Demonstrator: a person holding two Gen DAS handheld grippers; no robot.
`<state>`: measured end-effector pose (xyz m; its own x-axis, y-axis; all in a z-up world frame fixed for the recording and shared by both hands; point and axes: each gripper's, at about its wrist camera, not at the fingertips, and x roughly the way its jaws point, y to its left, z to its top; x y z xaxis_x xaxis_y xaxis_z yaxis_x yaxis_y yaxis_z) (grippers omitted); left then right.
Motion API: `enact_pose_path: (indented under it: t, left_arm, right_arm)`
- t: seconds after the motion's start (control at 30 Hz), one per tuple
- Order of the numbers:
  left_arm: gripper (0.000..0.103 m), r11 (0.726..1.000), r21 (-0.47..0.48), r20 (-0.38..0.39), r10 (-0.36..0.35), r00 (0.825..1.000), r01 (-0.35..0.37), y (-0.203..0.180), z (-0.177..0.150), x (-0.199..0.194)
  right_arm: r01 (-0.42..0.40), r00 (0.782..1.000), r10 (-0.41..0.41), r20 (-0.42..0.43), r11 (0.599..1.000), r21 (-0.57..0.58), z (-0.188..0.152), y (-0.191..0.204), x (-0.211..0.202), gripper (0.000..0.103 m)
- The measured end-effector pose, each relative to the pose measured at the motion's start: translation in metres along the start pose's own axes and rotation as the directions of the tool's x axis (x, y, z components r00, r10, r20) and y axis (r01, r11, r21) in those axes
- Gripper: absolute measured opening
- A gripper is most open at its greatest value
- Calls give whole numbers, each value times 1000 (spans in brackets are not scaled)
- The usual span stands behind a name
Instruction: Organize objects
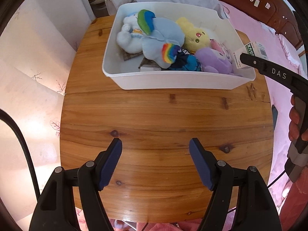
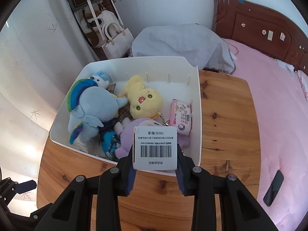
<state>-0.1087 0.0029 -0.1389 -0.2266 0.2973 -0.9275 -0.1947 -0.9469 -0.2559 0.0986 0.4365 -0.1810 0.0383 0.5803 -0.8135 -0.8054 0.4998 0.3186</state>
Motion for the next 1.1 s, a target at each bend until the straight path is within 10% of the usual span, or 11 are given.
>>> enact_pose_path:
  t: [0.3,0.53,0.87,1.1]
  left_arm:
    - [76,999,25,-12,40,999,-40,-12,3,-5]
    - [76,998,42,4,39,999,-39,-17,3,-27]
    - [76,998,54,91,13,996,-18,-5,-13,-85]
    - [76,991,-69,199,127,972,-116,30,-49,-106]
  right_arm:
    - [-17,1000,18,-26,1000,25,4,-13,14,37]
    - [-13,1000,14,-26,998,62,9,-20,-1,57]
    - [15,999,-12,-51,999,47,-3,1,-63,73]
    - [39,997,-35,-62,997,60,-55,36,-116,73]
